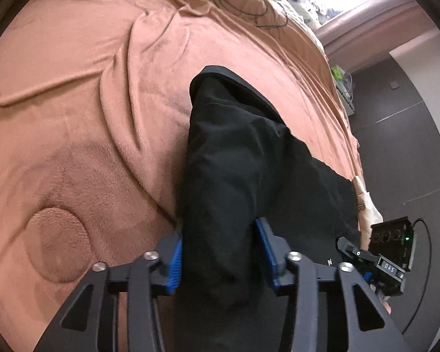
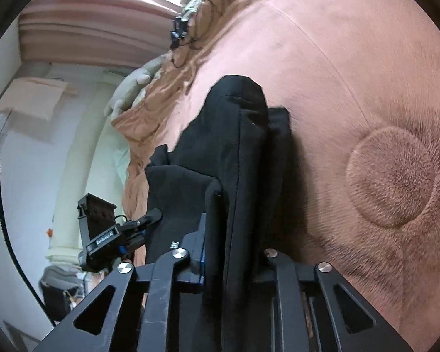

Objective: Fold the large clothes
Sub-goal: 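Grasp the folded shirt end with both tools and lift it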

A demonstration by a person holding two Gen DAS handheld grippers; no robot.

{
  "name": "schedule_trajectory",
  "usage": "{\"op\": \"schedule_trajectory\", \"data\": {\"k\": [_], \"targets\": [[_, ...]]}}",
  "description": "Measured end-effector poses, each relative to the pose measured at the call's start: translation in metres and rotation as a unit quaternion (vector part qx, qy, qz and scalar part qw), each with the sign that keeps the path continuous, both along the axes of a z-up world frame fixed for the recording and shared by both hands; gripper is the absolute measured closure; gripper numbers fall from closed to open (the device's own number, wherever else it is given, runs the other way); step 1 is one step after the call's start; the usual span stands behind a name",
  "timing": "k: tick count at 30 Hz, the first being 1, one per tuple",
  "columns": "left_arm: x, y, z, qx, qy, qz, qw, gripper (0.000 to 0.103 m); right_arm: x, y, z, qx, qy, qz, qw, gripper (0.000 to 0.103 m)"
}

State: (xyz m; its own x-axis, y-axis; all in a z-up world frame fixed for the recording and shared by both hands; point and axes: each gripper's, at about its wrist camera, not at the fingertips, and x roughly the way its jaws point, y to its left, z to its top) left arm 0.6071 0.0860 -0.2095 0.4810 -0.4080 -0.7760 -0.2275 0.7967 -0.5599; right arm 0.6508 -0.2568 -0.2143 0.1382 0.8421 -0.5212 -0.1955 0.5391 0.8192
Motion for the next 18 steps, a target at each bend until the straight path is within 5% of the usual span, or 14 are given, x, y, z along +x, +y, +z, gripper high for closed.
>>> {"op": "schedule_trajectory", "data": {"k": [5,18], "targets": [[-0.016,-0.005,0.028,0.002,-0.030,0.001,0.9995,0.071,-0.019,-0.003,0.033,-0.001,-0.039,-0.004,0.999,0.087],[-0.106,-0.023,0.128,0.006,-0.125,0.014,0.9920,0.072,-0.102,-0.017,0.134,0.005,-0.130,-0.015,0.991,0.087]]}}
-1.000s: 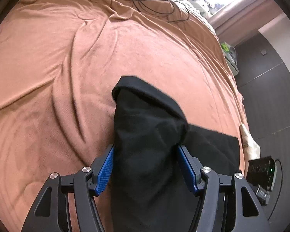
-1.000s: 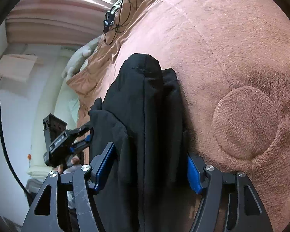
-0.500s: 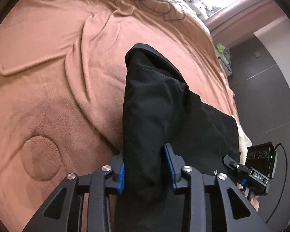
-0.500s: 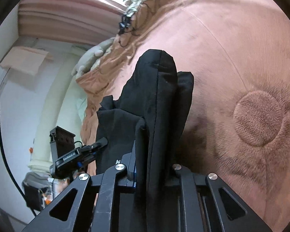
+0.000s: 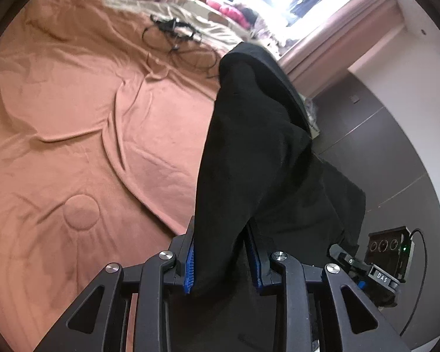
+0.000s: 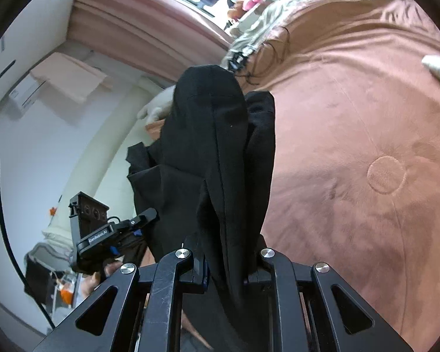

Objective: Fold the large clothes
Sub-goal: 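Grasp the folded shirt end with both tools and lift it, then carry the lifted black shirt bundle with both tools toward the white cloth stack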

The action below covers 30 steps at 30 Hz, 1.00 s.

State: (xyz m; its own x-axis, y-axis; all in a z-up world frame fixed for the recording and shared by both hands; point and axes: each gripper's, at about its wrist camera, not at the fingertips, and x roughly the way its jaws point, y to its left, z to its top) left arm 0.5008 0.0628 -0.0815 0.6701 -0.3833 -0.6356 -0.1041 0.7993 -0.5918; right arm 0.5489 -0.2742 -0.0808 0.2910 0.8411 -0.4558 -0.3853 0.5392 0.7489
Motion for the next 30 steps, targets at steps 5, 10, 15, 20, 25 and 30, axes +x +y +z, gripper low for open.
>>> {"op": "schedule_trajectory", "data": {"k": [5,10,15,20,25,30], "targets": [[-0.045,-0.010,0.028,0.001,-0.026,0.010,0.9996,0.072,-0.040,-0.008,0.032,0.000,-0.035,0.001,0.999,0.087],[-0.090,-0.023,0.052,-0.005,-0.044,0.014,0.9989,0.073,-0.081,-0.018,0.061,0.000,-0.066,-0.003,0.998,0.087],[-0.134,-0.044,0.082,-0.006,-0.071,0.012,0.9974,0.073,-0.126,-0.035,0.091,-0.005,-0.099,-0.007,0.995,0.087],[-0.169,-0.070,0.107,-0.005,-0.094,0.001,0.9955,0.073,-0.164,-0.061,0.115,-0.008,-0.125,-0.017,0.992,0.087],[-0.196,-0.097,0.126,-0.013,-0.110,-0.008,0.9939,0.073,-0.194,-0.088,0.139,-0.014,-0.149,-0.027,0.988,0.087],[-0.213,-0.130,0.147,-0.018,-0.126,-0.026,0.9915,0.073,-0.217,-0.123,0.161,-0.017,-0.166,-0.040,0.985,0.087]]}}
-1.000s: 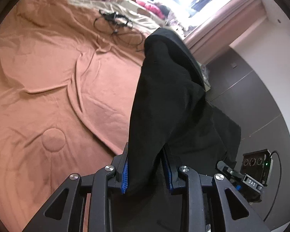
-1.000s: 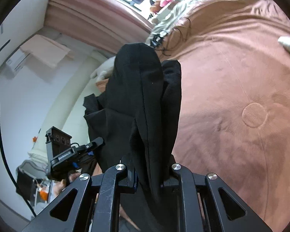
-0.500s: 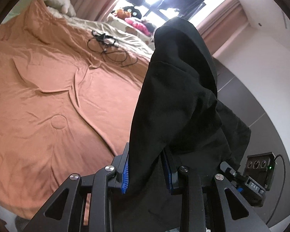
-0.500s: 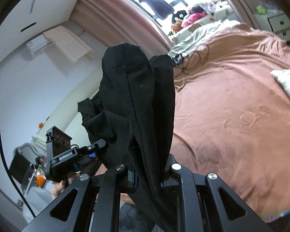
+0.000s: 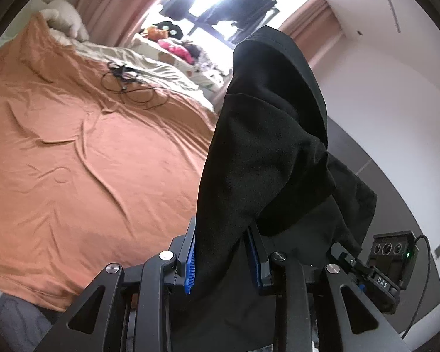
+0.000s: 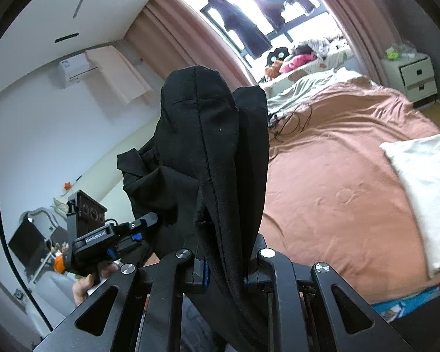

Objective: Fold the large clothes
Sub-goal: 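Carry the lifted black shirt bundle with both tools toward the white cloth stack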

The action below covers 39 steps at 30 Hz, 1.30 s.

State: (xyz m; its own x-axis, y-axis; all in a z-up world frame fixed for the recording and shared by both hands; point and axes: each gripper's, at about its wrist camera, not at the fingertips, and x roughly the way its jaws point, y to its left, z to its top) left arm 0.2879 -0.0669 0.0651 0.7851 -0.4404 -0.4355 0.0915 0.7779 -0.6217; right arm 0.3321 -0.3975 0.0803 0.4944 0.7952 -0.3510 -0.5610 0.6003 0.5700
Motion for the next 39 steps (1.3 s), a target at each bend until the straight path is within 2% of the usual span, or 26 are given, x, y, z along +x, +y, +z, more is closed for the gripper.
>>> {"op": "schedule_trajectory", "data": {"k": [5,10,22,31,38,39], "targets": [[-0.005,-0.033,0.017,-0.008,-0.010,-0.019,0.9997,0.073,-0.013,-0.037,0.020,0.001,-0.018,-0.014,1.000,0.087],[0.002,-0.071,0.031,-0.010,-0.013,-0.041,0.9990,0.073,-0.008,-0.071,0.031,-0.001,-0.030,-0.032,0.999,0.087],[0.073,-0.164,0.039,-0.023,-0.011,-0.106,0.9940,0.073,0.027,-0.161,0.061,-0.022,-0.061,-0.074,0.995,0.087],[0.141,-0.230,0.015,-0.038,0.020,-0.156,0.9868,0.073,0.072,-0.220,0.055,-0.047,-0.038,-0.115,0.992,0.087],[0.211,-0.258,-0.026,-0.046,0.063,-0.177,0.9810,0.073,0.128,-0.252,0.025,-0.055,0.000,-0.133,0.990,0.087],[0.201,-0.270,-0.032,-0.046,0.069,-0.180,0.9803,0.073,0.136,-0.254,0.019,-0.057,0.005,-0.134,0.989,0.087]]}}
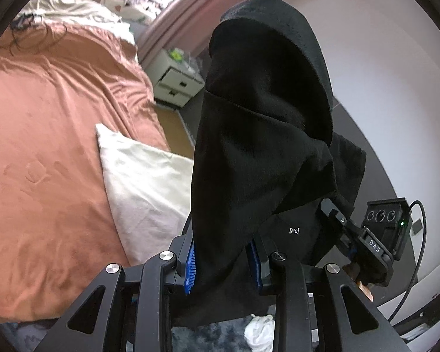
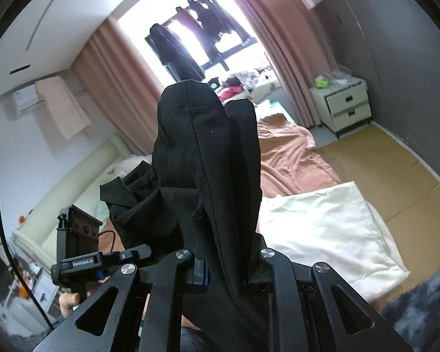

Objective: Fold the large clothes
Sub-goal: 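Carry the lifted black shirt bundle with both tools toward the white cloth stack, then lower the black shirt onto the white cloth stack with both tools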

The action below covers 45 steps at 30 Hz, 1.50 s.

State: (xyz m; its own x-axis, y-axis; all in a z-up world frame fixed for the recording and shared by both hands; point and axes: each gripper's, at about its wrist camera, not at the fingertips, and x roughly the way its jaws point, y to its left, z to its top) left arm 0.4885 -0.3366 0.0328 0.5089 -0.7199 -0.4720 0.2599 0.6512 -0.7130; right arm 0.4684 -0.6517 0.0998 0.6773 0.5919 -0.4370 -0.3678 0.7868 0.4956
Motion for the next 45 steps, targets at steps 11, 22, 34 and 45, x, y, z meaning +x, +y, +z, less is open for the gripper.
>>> {"op": "schedule_trajectory", "data": {"k": [11,22,34,45], "targets": [[0.093,-0.013,-0.072,0.000,0.071,-0.010,0.9975,0.073,0.107,-0.017,-0.074,0.011,0.073,-0.021,0.997,0.087],[0.158,-0.018,-0.139,0.014,0.126,-0.019,0.9917,0.073,0.197,-0.013,-0.144,-0.032,0.164,-0.029,0.986,0.087],[0.179,-0.004,-0.174,0.039,0.154,0.000,0.9873,0.044,0.204,-0.046,-0.172,-0.106,0.229,-0.181,0.951,0.042],[0.142,0.008,-0.162,0.062,0.110,-0.007,0.9920,0.046,0.052,-0.111,-0.152,-0.059,0.212,-0.280,0.934,0.033]]}}
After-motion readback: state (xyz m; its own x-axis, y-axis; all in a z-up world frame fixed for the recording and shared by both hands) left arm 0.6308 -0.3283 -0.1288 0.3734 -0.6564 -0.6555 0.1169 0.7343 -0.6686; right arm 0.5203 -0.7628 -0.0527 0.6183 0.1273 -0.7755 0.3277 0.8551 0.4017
